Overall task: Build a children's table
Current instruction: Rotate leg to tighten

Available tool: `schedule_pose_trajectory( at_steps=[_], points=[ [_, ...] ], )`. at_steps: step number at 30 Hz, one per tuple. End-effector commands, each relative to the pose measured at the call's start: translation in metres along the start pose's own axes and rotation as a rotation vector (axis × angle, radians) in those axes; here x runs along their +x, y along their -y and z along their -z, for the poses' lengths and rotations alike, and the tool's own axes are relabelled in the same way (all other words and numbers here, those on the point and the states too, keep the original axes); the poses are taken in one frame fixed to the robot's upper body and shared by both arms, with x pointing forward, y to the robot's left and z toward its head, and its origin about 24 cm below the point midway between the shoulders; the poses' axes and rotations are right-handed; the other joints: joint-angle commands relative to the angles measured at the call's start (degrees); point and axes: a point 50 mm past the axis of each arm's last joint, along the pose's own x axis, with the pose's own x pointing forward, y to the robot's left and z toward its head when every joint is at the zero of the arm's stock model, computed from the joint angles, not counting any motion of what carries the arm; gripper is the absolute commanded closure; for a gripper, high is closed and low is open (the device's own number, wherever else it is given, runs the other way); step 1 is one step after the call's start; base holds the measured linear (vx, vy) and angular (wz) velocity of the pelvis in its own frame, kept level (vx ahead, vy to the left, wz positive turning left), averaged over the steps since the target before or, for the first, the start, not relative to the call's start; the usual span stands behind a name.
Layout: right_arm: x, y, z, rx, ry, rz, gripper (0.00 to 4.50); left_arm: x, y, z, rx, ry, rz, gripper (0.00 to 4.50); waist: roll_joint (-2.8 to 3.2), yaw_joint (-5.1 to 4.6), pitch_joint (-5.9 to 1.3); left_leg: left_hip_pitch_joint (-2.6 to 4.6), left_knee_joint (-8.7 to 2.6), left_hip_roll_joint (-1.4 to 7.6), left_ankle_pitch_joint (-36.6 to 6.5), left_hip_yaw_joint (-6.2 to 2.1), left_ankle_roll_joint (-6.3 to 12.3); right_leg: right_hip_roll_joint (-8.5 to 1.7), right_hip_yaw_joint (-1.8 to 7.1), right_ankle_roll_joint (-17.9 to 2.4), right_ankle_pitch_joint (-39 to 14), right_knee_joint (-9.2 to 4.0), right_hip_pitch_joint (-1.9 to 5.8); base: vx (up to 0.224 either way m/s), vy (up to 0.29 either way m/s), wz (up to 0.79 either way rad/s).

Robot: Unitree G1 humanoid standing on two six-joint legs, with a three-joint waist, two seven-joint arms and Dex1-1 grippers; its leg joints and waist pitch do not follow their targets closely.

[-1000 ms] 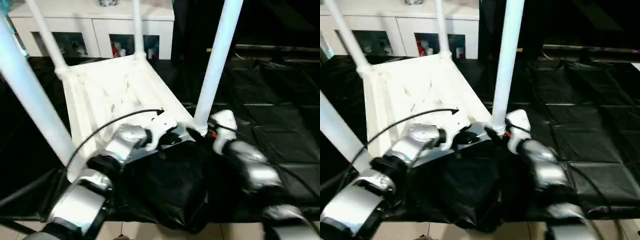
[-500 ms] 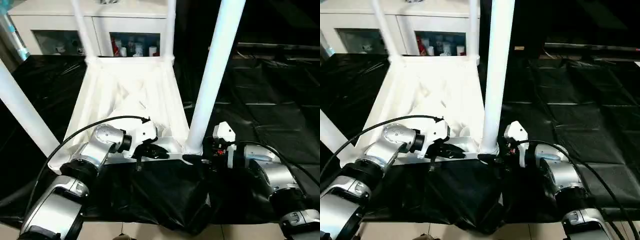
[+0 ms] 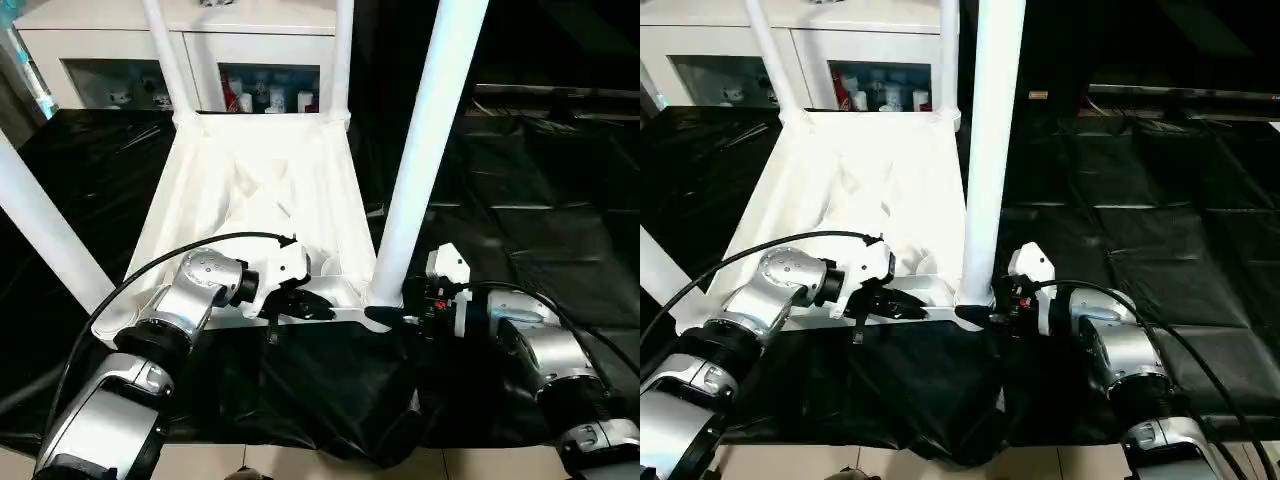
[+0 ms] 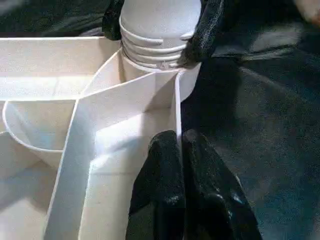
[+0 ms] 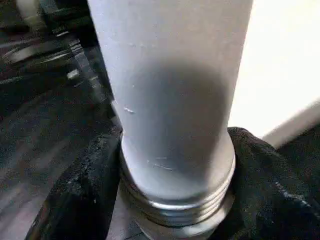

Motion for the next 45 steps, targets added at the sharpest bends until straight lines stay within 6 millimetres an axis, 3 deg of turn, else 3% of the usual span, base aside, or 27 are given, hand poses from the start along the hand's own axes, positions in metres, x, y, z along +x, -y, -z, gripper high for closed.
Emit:
schedule_pose_trajectory(
  at_steps=[1,3,4,5,6,8,9,11,13,14,17,19,20,22,25,27,28,31,34,36,39,40,41,45],
  points=[
    [0.003,0.003,0.003,0.002,-0.028,0.061,1.72,0.006,-0.002,-0.001,-0.022,0.016,-0.051,4.5,-0.39,-0.12,-3.02,0.98,-4.36,4.09,-13.65,-2.22,1.51,-5.29,3.14,-13.87,-15.47,-4.93,2.19,0.0,0.0,0.0],
    [0.011,0.009,0.009,0.052,-0.032,0.238,1.72,0.013,-0.009,-0.003,-0.05,0.009,-0.159,4.5,-0.36,-0.56,-2.85,1.11,-4.51,4.08,-15.32,-2.42,0.71,-5.28,3.2,-12.86,-19.28,-5.28,1.97,0.0,0.0,0.0],
    [0.02,0.013,0.014,0.12,-0.032,0.403,1.73,0.023,-0.015,-0.007,-0.084,0.004,-0.253,4.5,0.09,-1.04,-2.61,1.25,-4.68,4.02,-16.67,-2.36,-0.28,-5.01,3.28,-12.05,-21.32,-5.65,1.58,0.0,0.0,0.0],
    [0.024,0.013,0.016,0.152,-0.031,0.463,1.73,0.028,-0.016,-0.009,-0.099,0.003,-0.294,4.5,-0.1,-1.35,-2.68,1.69,-4.73,3.91,-18.41,-2.66,-1.66,-5.09,3.19,-11.35,-23.88,-5.77,1.5,0.0,0.0,0.0],
    [0.028,0.012,0.018,0.181,-0.029,0.509,1.73,0.032,-0.018,-0.011,-0.113,0.003,-0.327,4.5,-0.11,-1.51,-2.79,1.58,-4.73,3.83,-18.7,-2.84,-1.83,-5.16,3.09,-10.95,-24.43,-5.86,1.72,0.0,0.0,0.0],
    [0.036,0.01,0.017,0.212,-0.024,0.544,1.73,0.04,-0.018,-0.016,-0.126,0.011,-0.354,4.5,0.1,-1.49,-2.89,1.74,-4.58,3.79,-18.18,-2.66,-1.39,-5.17,3.32,-10.88,-23.42,-6.04,1.52,0.0,0.0,0.0],
    [0.046,0.006,0.015,0.224,-0.022,0.544,1.73,0.048,-0.018,-0.022,-0.131,0.022,-0.378,4.5,0.56,-1.51,-2.98,1.38,-4.59,3.79,-16.93,-2.66,-0.27,-5.08,3.34,-11.69,-19.92,-5.78,1.75,0.0,0.0,0.0],
    [0.053,0.002,0.014,0.21,-0.025,0.531,1.73,0.053,-0.017,-0.024,-0.124,0.026,-0.378,4.5,0.28,-1.52,-3.11,1.26,-4.54,3.72,-15.8,-2.48,0.28,-4.94,3.29,-12.07,-17.32,-5.64,1.93,0.0,0.0,0.0],
    [0.062,-0.004,0.008,0.152,-0.012,0.495,1.73,0.059,-0.016,-0.027,-0.117,0.029,-0.373,4.5,0.37,-1.36,-3.32,1.02,-4.34,3.61,-13.51,-2.33,1.67,-5.01,3.23,-12.54,-14.42,-5.39,2.1,0.0,0.0,0.0],
    [0.064,-0.005,0.004,0.099,-0.007,0.475,1.38,0.061,-0.015,-0.028,-0.11,0.025,-0.366,4.5,1.03,-1.17,-3.27,1.06,-4.35,3.67,-13.64,-2.39,1.85,-5.18,3.22,-12.63,-14.39,-5.41,2.13,0.0,0.0,0.0],
    [0.065,-0.005,0.0,0.061,0.014,0.469,0.94,0.061,-0.016,-0.028,-0.102,0.019,-0.372,4.5,0.72,-1.3,-3.2,1.04,-4.4,3.61,-14.87,-2.39,1.93,-5.09,3.15,-12.42,-16.24,-5.65,2.2,0.0,0.0,0.0],
    [0.059,-0.002,-0.007,0.036,0.059,0.428,0.81,0.057,-0.017,-0.028,-0.081,0.021,-0.358,4.5,0.79,-1.26,-3.15,1.2,-4.51,3.7,-15.85,-2.47,2.03,-5.08,3.14,-11.86,-18.07,-5.87,2.11,0.0,0.0,0.0],
    [0.054,0.0,-0.01,0.014,0.071,0.391,0.81,0.054,-0.017,-0.027,-0.071,0.023,-0.337,4.5,0.33,-1.25,-3.22,1.12,-4.48,3.75,-15.68,-2.42,2.29,-5.07,3.15,-11.74,-17.73,-5.84,2.22,0.0,0.0,0.0],
    [0.05,0.001,-0.012,-0.006,0.078,0.355,0.58,0.052,-0.016,-0.026,-0.061,0.024,-0.32,4.5,0.62,-1.11,-3.28,0.89,-4.46,3.81,-14.23,-2.43,3.05,-5.1,3.12,-12.3,-15.5,-5.55,2.38,0.0,0.0,0.0],
    [0.036,0.001,-0.013,-0.051,0.065,0.224,0.58,0.044,-0.013,-0.023,-0.027,0.031,-0.243,4.5,0.18,-0.88,-3.47,0.66,-4.2,3.8,-11.49,-2.27,4.88,-5.12,3.06,-13.32,-10.76,-5.14,2.75,0.0,0.0,0.0],
    [0.022,0.003,-0.013,-0.105,0.036,0.136,0.58,0.038,-0.007,-0.019,0.007,0.042,-0.148,4.5,0.27,-0.37,-3.78,0.37,-3.84,3.9,-8.55,-2.18,6.57,-5.2,2.92,-14.17,-6.82,-4.52,3.13,0.0,0.0,0.0],
    [0.019,0.004,-0.014,-0.113,0.031,0.121,0.58,0.036,-0.006,-0.018,0.019,0.044,-0.121,4.5,0.2,-0.27,-3.78,0.06,-3.7,3.94,-6.91,-2.06,7.69,-5.02,2.81,-14.83,-4.15,-4.06,3.14,0.0,0.0,0.0],
    [0.007,0.008,-0.016,-0.123,0.016,0.063,0.58,0.029,0.001,-0.012,0.051,0.033,-0.024,4.5,0.2,-0.09,-3.99,0.17,-3.42,4.06,-5.84,-1.9,8.78,-4.97,2.71,-15.9,-1.82,-3.69,2.83,0.0,0.0,0.0],
    [-0.002,0.008,-0.016,-0.129,-0.006,-0.006,0.58,0.023,0.007,-0.009,0.051,0.042,0.058,4.5,0.44,0.41,-4.26,0.28,-3.23,4.33,-5.08,-1.92,8.99,-5.02,2.72,-16.47,-0.56,-3.27,2.65,0.0,0.0,0.0],
    [-0.008,0.007,-0.015,-0.128,-0.02,-0.051,0.58,0.019,0.01,-0.01,0.049,0.067,0.103,4.5,0.51,0.66,-4.07,0.28,-3.25,4.46,-5.08,-1.85,9.13,-4.91,2.72,-16.84,-0.31,-3.21,2.38,0.0,0.0,0.0],
    [-0.01,0.005,-0.013,-0.131,-0.034,-0.075,0.58,0.018,0.012,-0.011,0.049,0.072,0.126,4.5,0.51,1.27,-3.87,0.4,-3.46,4.53,-7.15,-1.84,7.88,-5.01,2.8,-16.25,-3.35,-3.47,2.21,0.0,0.0,0.0],
    [-0.01,0.004,-0.012,-0.129,-0.04,-0.087,0.58,0.017,0.012,-0.01,0.05,0.07,0.129,4.5,0.06,1.25,-3.72,0.39,-3.55,4.43,-8.28,-1.84,7.06,-5.08,2.84,-15.8,-5.72,-3.67,2.21,0.0,0.0,0.0],
    [-0.01,0.004,-0.011,-0.13,-0.044,-0.093,0.74,0.016,0.012,-0.01,0.051,0.07,0.13,4.5,0.14,1.29,-3.63,0.47,-3.61,4.39,-9.22,-1.83,6.23,-5.14,2.9,-15.16,-8.1,-3.98,2.15,0.0,0.0,0.0],
    [-0.01,0.003,-0.01,-0.116,-0.036,-0.106,1.04,0.015,0.013,-0.009,0.049,0.072,0.133,4.5,0.07,1.32,-3.77,0.39,-3.6,4.36,-8.29,-1.92,5.49,-5.11,2.98,-14.16,-8.87,-3.91,2.25,0.0,0.0,0.0]
  ],
)
